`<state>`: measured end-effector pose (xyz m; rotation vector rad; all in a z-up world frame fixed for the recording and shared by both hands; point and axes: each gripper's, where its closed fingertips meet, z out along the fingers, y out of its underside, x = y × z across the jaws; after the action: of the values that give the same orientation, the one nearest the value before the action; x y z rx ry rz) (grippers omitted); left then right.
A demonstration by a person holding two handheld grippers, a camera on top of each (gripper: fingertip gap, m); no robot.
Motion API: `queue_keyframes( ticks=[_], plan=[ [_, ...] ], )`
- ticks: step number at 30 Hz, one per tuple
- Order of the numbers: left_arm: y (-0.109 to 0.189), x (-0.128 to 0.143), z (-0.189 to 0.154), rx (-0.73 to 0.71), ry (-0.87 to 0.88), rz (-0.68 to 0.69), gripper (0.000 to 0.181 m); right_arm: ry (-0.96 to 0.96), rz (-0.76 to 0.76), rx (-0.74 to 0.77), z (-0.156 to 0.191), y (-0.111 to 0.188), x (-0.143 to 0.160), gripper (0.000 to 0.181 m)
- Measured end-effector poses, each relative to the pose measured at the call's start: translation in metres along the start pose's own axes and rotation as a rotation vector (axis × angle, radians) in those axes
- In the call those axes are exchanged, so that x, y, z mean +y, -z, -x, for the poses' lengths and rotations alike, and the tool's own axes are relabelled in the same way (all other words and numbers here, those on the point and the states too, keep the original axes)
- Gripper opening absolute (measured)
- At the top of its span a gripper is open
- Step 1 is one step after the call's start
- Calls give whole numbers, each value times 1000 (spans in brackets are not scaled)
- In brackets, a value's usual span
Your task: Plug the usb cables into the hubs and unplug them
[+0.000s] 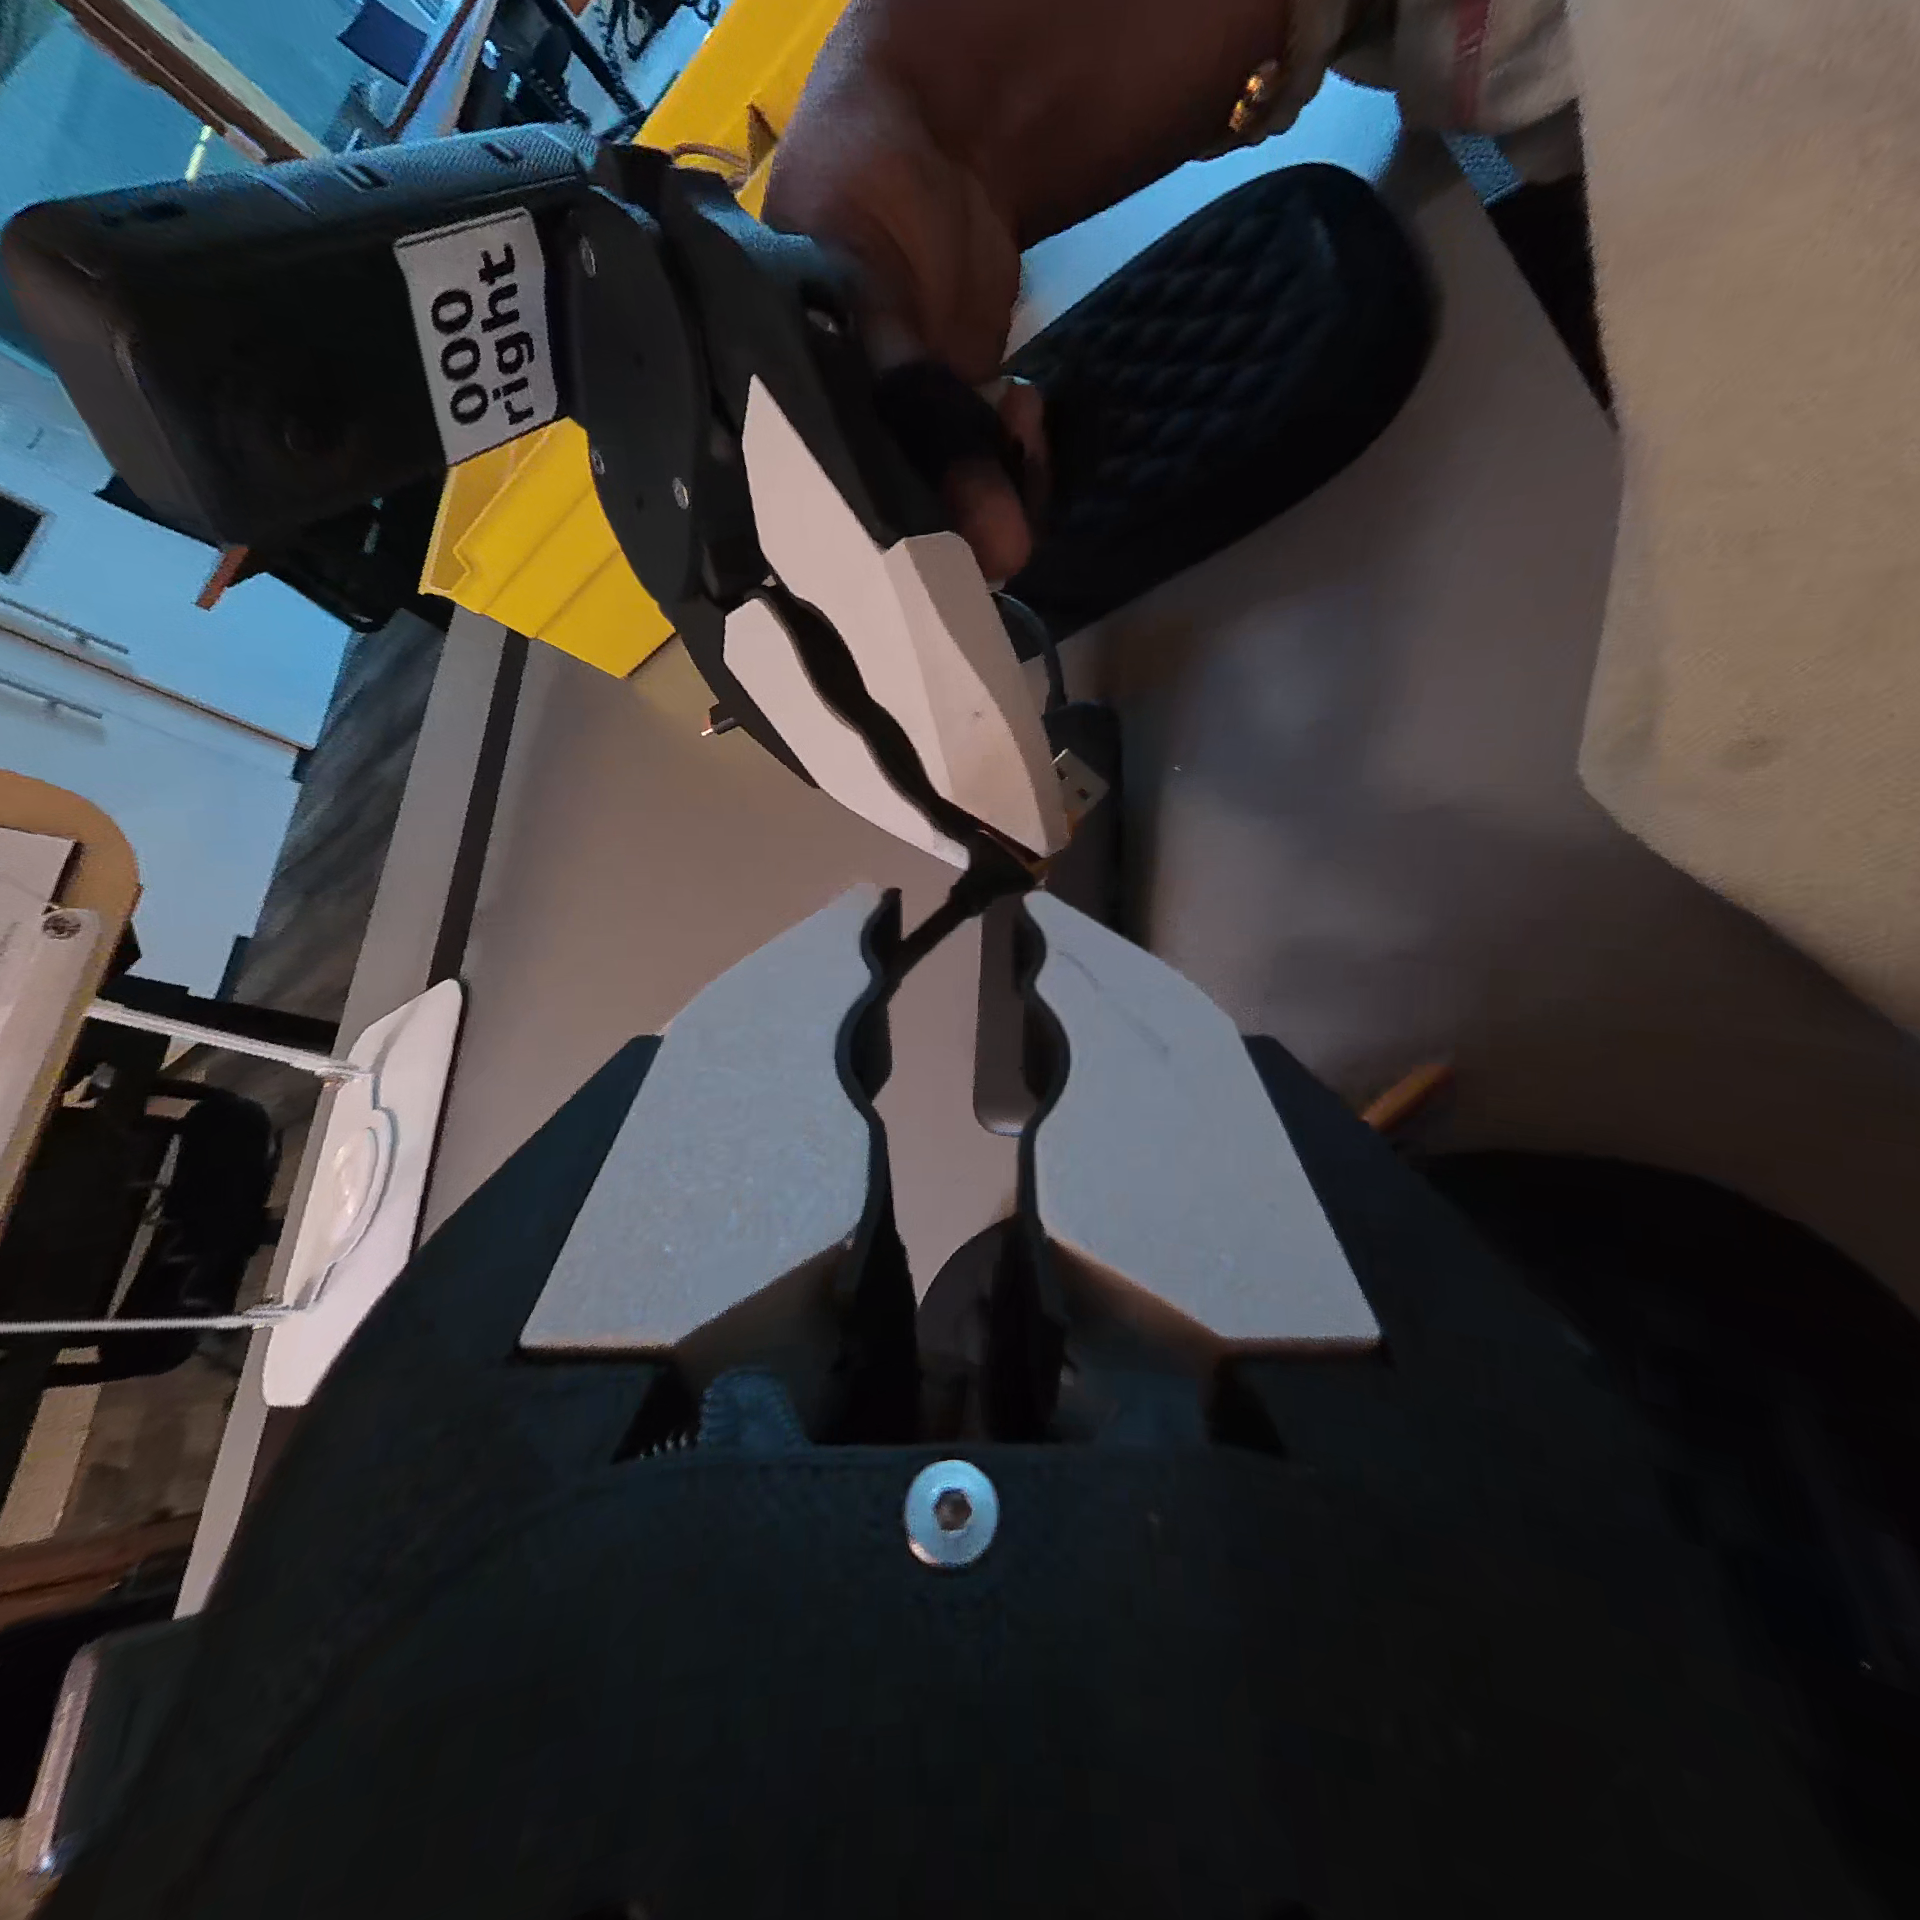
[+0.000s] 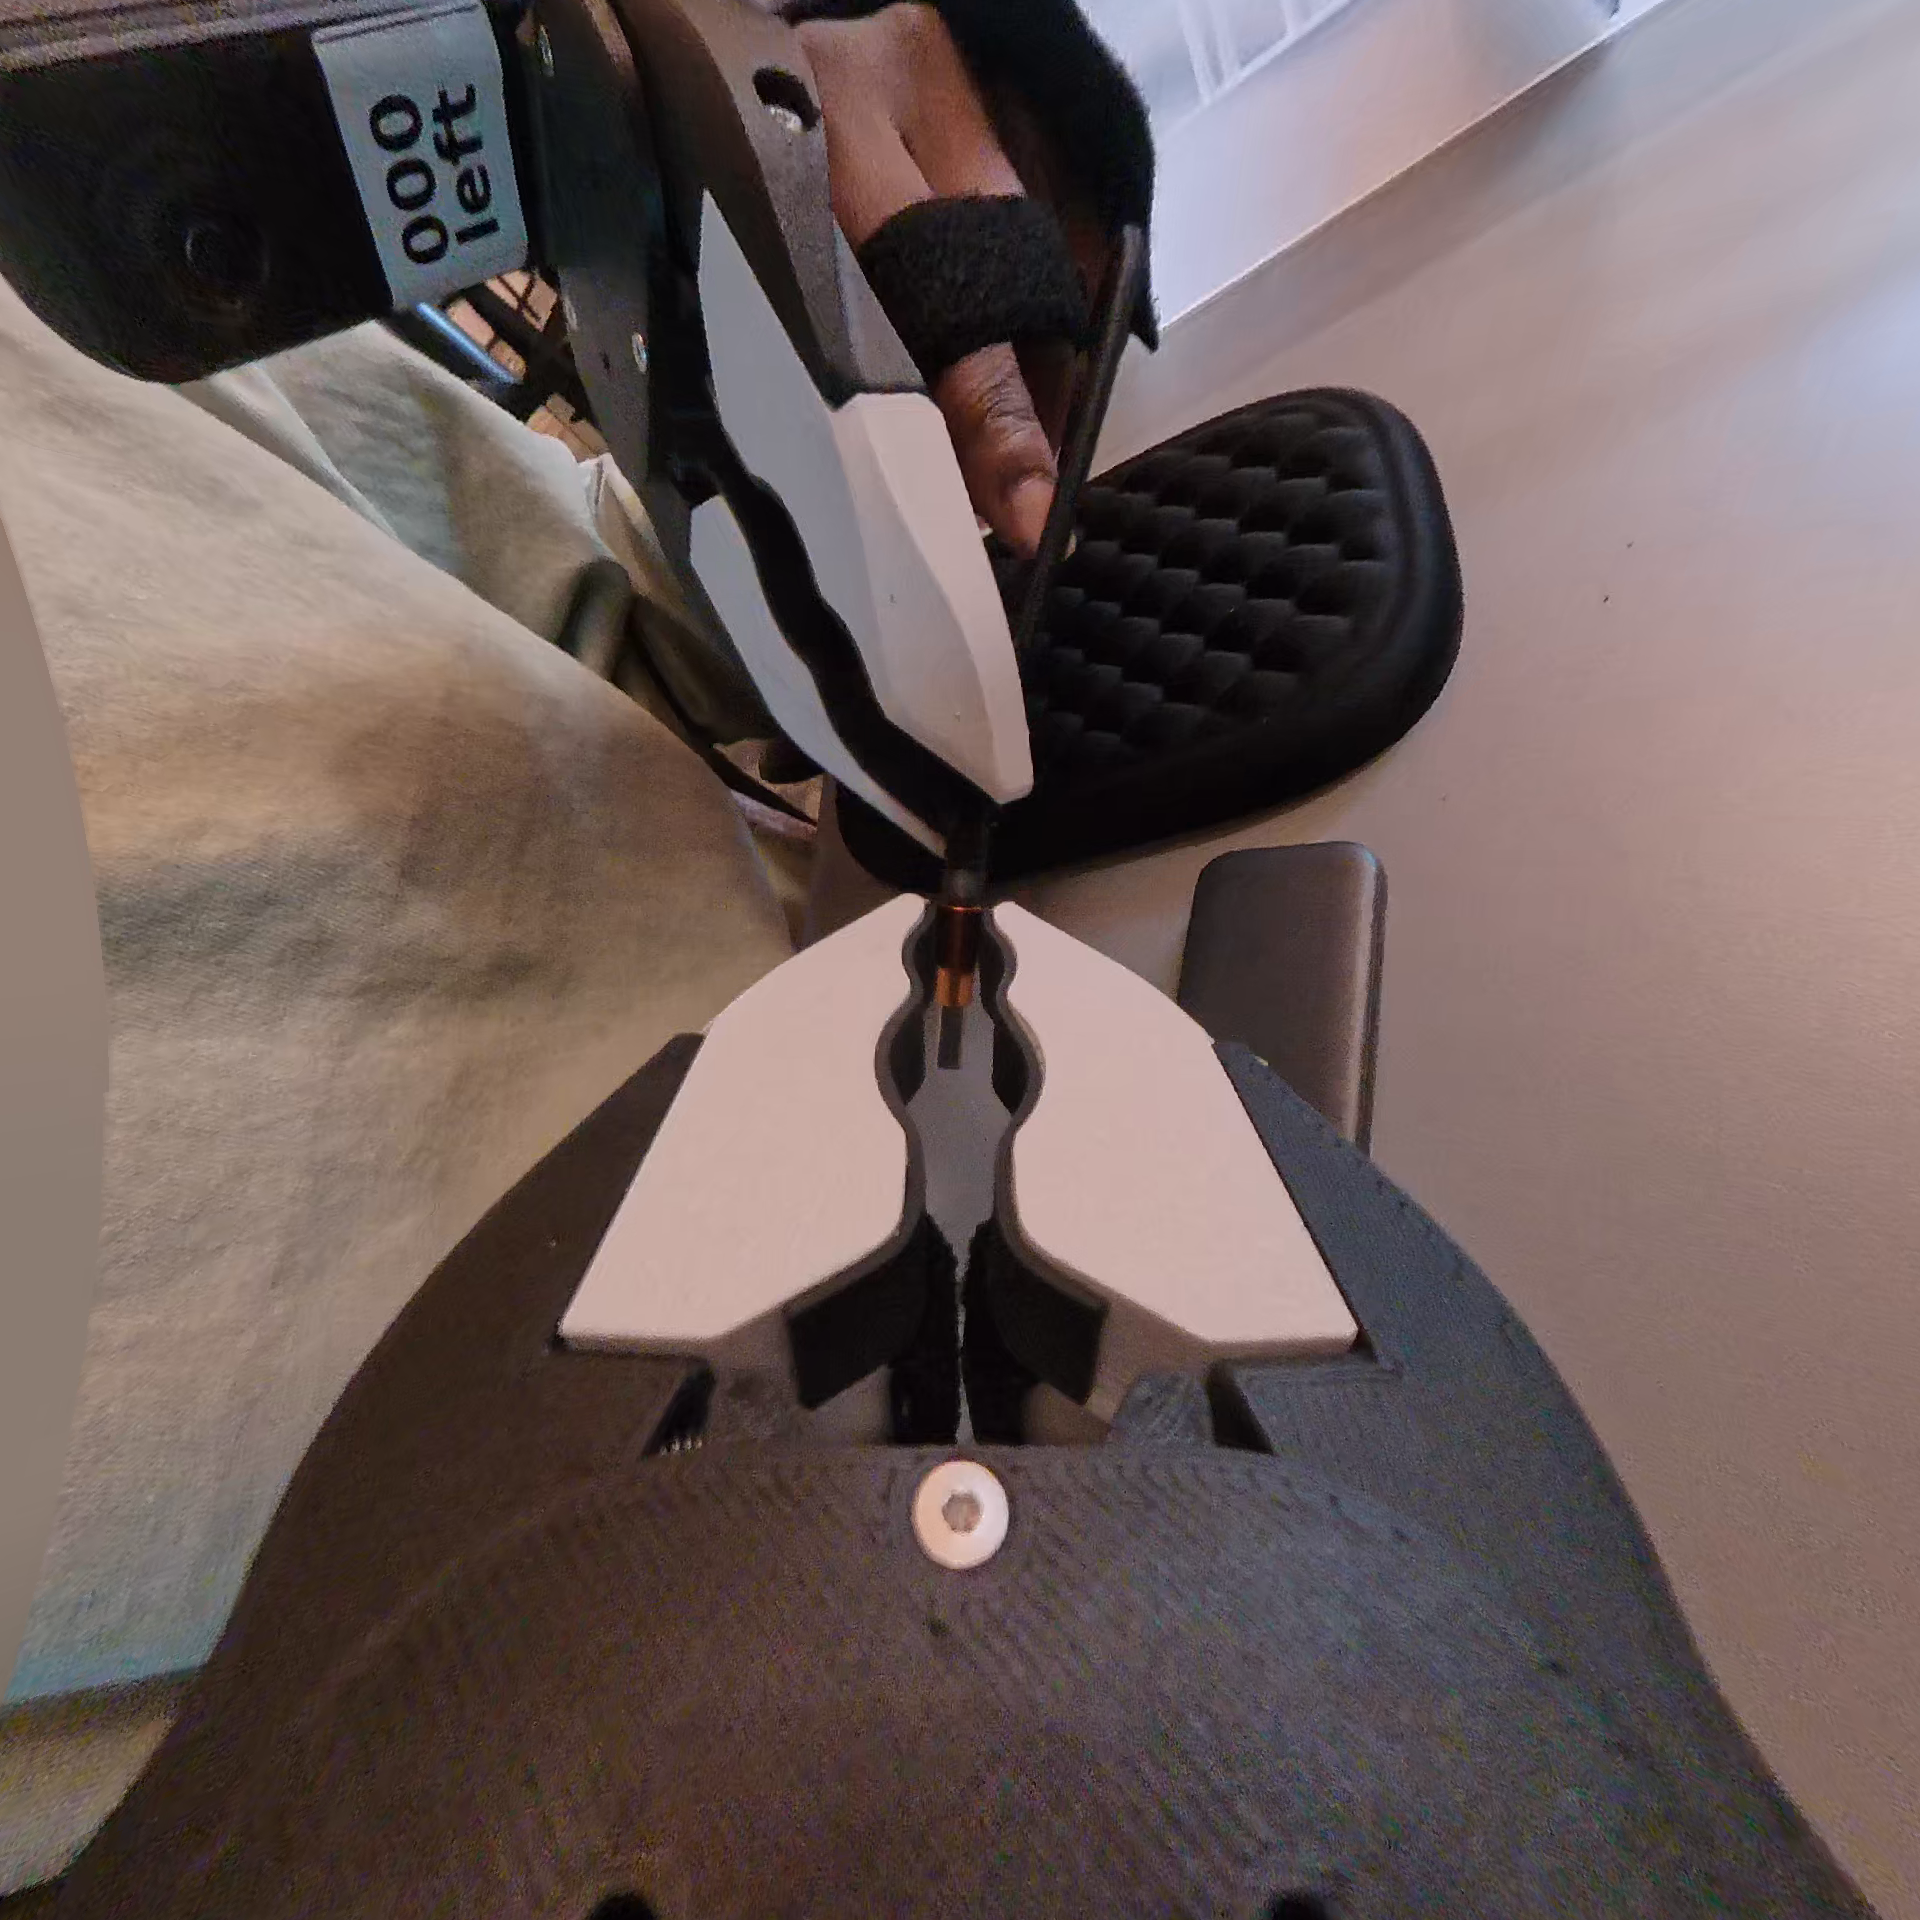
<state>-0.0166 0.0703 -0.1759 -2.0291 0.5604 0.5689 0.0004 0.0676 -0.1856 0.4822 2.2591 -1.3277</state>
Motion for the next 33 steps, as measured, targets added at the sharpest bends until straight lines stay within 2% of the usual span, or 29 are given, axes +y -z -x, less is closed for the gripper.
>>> queue_keyframes(
  ticks=[6,10,13,16,19,20,23,27,33],
  plan=[
    [-5,-1,1,-52,-53,33,15,22,69,20,-1,4,4,7],
    [-4,-1,2,-94,-143,48,21,15,87,15,-1,5,6,7],
    [-9,10,1,-91,-191,128,9,32,114,35,-3,2,9,7],
    [-9,19,-1,-61,-96,193,4,143,43,99,-7,6,-3,12],
    [-3,23,4,-68,134,153,4,468,-136,276,-6,19,-28,54],
    [-1,21,7,-80,197,114,4,606,-182,343,-1,23,-34,58],
    [7,8,12,-78,339,-56,4,894,-243,511,9,29,-42,50],
    [12,-2,10,-24,412,-180,4,960,-240,512,14,25,-42,40],
    [12,-5,6,6,397,-195,4,1001,-194,467,16,23,-44,29]
  ],
)
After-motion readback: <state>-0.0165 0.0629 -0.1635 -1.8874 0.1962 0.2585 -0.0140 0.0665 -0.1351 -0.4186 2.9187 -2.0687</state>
